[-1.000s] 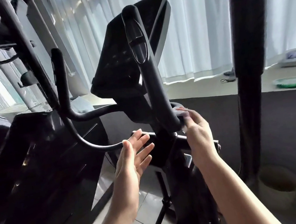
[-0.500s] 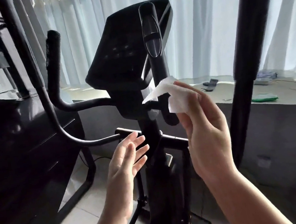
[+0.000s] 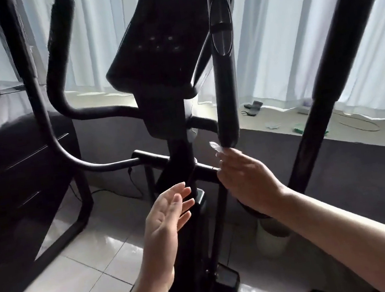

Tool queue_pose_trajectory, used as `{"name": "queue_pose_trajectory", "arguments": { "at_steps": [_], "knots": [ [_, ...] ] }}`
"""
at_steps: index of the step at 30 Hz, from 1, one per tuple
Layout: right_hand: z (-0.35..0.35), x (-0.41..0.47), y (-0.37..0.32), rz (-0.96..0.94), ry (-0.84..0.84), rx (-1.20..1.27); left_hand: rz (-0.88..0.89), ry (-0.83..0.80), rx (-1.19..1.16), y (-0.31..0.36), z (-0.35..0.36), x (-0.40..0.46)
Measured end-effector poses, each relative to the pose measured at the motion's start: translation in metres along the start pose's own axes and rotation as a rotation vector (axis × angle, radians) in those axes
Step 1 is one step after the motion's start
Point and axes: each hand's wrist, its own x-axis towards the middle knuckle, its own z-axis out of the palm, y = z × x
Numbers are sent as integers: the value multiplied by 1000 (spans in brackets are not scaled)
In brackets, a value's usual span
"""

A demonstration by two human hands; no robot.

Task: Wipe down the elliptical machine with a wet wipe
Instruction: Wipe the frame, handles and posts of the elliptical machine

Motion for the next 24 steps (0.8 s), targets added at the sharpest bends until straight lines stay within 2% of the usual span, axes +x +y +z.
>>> {"name": "queue_pose_trajectory", "arguments": {
  "at_steps": [3,7,9,12,15,20,24],
  "knots": [
    [-1,-12,-28,234,-17,466,-40,12,42,-14,-12,-10],
    [-24,-14,-77,541,-283,1042,-95,-31,188,-42,-34,-32],
    [-35,-8,-98,632,-355,1340,-126,-32,215,-49,-45,-50],
    [-41,1,-128,638,-389,1640,-134,208,217,-53,-59,-78],
    [-40,7,-161,609,-544,1865,-167,508,151,-52,-79,-108],
    [-61,6,-214,439,-799,2228,-191,880,32,-48,-103,-176],
    [-92,-2,-253,211,-988,2355,-138,1144,-28,-44,-103,-242]
  ]
}}
